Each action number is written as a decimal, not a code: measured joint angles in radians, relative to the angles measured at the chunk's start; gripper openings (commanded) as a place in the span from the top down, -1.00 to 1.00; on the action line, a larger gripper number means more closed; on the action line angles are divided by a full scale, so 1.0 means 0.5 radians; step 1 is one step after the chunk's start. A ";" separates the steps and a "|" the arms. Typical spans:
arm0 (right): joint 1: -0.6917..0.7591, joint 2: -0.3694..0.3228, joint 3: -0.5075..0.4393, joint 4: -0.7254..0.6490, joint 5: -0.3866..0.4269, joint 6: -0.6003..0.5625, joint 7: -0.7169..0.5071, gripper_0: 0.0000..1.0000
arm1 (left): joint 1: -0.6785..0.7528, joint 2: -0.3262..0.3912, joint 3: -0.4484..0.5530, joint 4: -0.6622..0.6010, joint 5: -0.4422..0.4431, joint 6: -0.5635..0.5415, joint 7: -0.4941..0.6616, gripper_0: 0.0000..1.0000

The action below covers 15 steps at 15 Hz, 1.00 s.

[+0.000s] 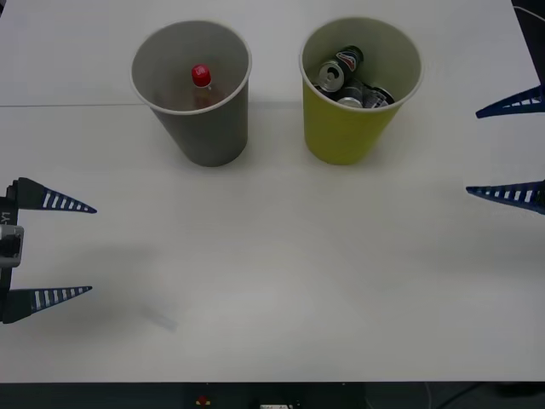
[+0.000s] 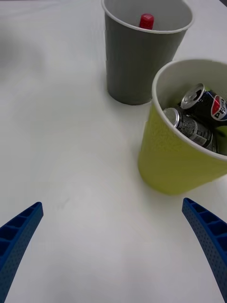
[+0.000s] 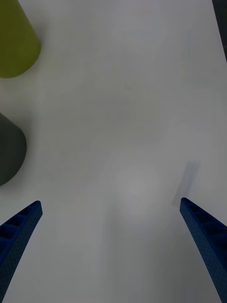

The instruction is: Put the can into the green bin and the plastic bottle into the gray bin

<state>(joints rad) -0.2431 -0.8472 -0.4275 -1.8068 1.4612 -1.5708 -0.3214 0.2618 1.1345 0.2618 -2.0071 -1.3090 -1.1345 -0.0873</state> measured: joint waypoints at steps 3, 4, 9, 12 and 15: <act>0.180 0.001 -0.015 -0.077 -0.093 0.000 0.115 -1.00 | 0.000 0.000 0.000 0.000 0.000 0.000 0.000 -1.00; 0.245 0.005 -0.030 -0.130 -0.098 0.000 0.124 -1.00 | 0.000 0.000 0.000 0.000 0.000 0.000 0.000 -1.00; 0.544 0.022 -0.081 -0.363 -0.066 0.043 0.156 -1.00 | 0.000 0.000 0.000 0.000 0.000 0.000 0.000 -1.00; 0.665 0.022 -0.094 -0.434 -0.031 0.076 0.185 -1.00 | 0.000 0.000 0.000 0.000 0.000 0.000 0.000 -1.00; 0.697 0.022 -0.105 -0.466 -0.006 0.079 0.208 -1.00 | 0.000 0.000 0.000 0.000 0.000 0.000 0.000 -1.00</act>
<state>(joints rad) 0.1054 -0.8364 -0.4800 -2.0399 1.4584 -1.5313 -0.2175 0.2618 1.1345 0.2618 -2.0071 -1.3090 -1.1345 -0.0873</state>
